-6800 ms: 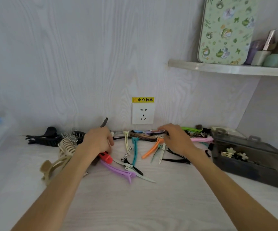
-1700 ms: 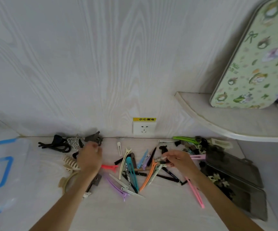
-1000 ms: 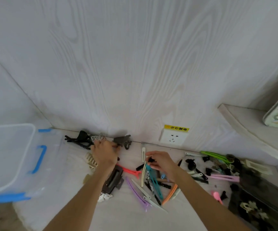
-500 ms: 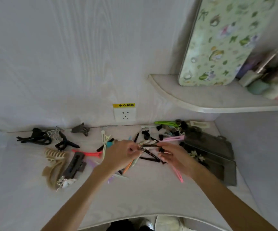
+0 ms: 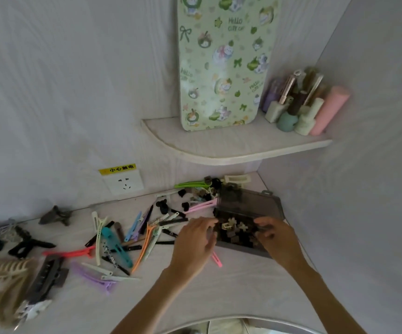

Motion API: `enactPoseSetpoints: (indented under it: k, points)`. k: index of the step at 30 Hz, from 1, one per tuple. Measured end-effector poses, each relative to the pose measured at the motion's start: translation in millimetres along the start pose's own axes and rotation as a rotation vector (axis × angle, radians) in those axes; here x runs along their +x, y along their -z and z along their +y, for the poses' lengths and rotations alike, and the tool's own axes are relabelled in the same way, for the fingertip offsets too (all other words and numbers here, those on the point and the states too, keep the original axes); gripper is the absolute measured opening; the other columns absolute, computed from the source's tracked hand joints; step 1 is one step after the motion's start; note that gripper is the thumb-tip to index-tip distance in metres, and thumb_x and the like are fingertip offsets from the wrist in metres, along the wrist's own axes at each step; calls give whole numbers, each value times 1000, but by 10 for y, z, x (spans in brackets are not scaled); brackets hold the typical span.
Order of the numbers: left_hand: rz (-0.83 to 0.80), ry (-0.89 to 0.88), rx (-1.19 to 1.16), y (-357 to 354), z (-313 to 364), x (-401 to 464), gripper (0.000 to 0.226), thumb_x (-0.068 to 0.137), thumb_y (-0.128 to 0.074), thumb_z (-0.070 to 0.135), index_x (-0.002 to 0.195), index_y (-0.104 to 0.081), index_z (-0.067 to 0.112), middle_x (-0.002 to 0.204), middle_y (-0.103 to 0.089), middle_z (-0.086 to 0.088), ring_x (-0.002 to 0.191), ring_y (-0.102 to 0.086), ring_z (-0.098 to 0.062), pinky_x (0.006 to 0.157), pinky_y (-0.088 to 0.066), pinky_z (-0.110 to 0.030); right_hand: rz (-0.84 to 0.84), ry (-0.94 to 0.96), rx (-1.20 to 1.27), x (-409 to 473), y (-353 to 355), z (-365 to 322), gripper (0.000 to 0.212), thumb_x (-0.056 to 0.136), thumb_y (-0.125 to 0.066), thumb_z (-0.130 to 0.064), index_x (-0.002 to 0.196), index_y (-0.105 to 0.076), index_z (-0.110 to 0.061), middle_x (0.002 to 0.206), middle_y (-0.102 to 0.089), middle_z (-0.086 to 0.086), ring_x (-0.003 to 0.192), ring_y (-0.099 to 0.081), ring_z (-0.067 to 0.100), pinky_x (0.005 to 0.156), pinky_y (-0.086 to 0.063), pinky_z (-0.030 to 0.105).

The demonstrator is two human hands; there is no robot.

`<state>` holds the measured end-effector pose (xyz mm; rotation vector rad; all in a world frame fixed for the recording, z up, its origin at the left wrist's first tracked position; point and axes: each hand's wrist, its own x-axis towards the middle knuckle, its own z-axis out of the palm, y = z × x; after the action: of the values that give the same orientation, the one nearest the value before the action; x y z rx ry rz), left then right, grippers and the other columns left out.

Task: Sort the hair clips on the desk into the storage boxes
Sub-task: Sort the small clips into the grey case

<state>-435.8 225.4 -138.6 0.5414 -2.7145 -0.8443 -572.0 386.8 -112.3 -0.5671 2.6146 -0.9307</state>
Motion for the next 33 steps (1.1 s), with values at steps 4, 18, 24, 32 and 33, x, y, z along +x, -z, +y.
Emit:
enactPoseSetpoints:
  k: [4,18,24,32,33]
  points:
    - [29,180,241,205,-581,-223,43,91,-52,20,134,-46,18,135,-51,-2,127,-46,-20,104,-37,-34,-149,215,-46,62,-278,-366,21,82,-64,-8,93,-66,-27,90,-66,-8,72,-60,4,74,-52,18]
    - [8,370,360,793,-1227,-571,43,89,-57,32,130,-50,21,137,-50,1,127,-47,-19,107,-36,-35,-231,476,-468,357,-1769,-1129,38,83,-51,4,117,-56,-13,116,-57,7,114,-46,25,89,-43,34]
    - [-87,404,194,749,-1072,102,54,95,-45,14,145,-27,22,150,-32,1,135,-35,-19,106,-35,-33,-216,321,-29,287,-1520,-1113,38,86,-60,-9,122,-60,-22,115,-65,-5,91,-62,12,85,-51,26]
    - [93,382,92,641,-1301,0,53,83,-61,6,132,-48,20,129,-56,-1,113,-57,-17,91,-47,-30,0,290,398,198,-541,-889,17,77,-72,-8,82,-69,-24,77,-68,-17,72,-65,-4,69,-49,5]
    - [112,363,83,652,-1331,-29,49,81,-64,9,127,-51,21,125,-59,-1,108,-60,-15,87,-48,-28,-1,228,469,201,-486,-854,16,77,-72,-8,81,-70,-23,75,-70,-16,71,-65,-4,66,-49,5]
